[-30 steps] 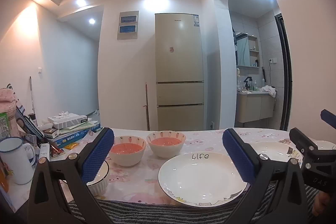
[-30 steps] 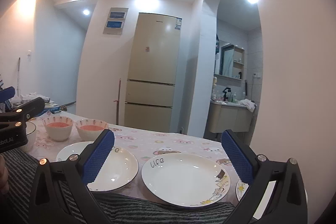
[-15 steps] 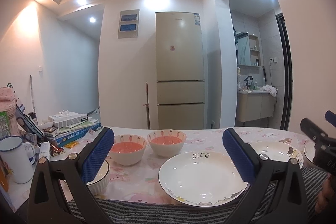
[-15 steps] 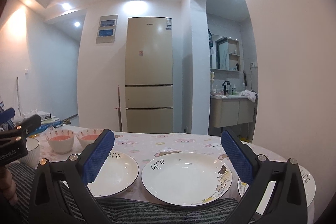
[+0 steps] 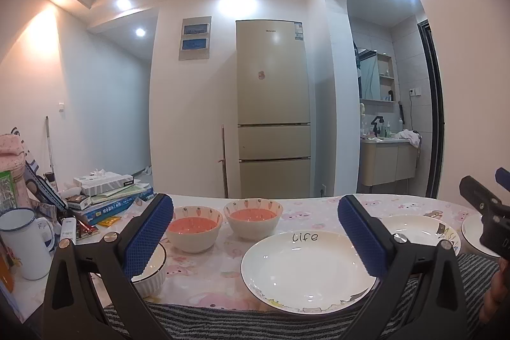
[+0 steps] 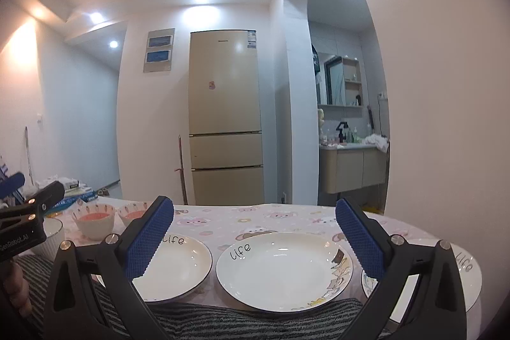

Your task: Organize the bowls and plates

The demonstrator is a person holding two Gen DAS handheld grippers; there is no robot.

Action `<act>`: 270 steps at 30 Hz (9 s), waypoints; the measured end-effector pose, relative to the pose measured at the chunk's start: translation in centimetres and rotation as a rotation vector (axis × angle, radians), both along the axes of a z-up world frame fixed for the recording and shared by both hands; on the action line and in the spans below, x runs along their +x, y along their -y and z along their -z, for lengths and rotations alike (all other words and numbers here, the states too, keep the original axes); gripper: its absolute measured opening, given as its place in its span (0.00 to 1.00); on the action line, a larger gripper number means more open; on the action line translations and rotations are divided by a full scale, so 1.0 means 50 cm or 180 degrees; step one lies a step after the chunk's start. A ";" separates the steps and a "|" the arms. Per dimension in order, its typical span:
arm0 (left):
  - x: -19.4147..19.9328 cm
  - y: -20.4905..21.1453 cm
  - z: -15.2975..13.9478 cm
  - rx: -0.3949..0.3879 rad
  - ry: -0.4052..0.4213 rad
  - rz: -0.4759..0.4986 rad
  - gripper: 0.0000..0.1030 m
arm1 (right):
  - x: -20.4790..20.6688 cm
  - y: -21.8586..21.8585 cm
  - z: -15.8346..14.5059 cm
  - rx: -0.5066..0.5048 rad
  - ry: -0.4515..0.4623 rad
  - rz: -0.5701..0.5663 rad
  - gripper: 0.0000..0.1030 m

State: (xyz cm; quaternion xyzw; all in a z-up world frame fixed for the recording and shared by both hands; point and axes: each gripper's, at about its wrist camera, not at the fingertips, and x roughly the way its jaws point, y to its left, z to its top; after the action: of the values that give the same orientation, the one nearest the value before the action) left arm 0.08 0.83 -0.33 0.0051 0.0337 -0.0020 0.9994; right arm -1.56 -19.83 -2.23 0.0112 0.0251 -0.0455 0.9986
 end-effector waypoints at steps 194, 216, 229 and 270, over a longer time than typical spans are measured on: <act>0.541 -0.197 -0.161 -0.0422 -0.2313 0.0232 0.07 | 0.682 -0.307 -0.119 0.1074 -0.2660 -0.1786 0.07; 0.225 -0.421 -0.071 -0.1064 -0.2111 -0.0549 0.07 | 0.478 -0.574 -0.073 0.0056 -0.2925 -0.2637 0.08; 0.201 -0.466 0.038 -0.1179 -0.2286 -0.0663 0.07 | 0.465 -0.644 0.021 -0.0331 -0.3216 -0.2589 0.08; 0.213 -0.453 0.061 -0.0920 -0.2354 -0.0711 0.18 | 0.498 -0.609 -0.011 -0.0182 -0.3145 -0.2648 0.08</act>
State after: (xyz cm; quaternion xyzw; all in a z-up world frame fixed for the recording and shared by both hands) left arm 10.74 23.49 -3.39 -0.1400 0.3902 0.1000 0.9045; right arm 23.35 10.63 -1.67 -0.0483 0.4829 0.3448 0.8035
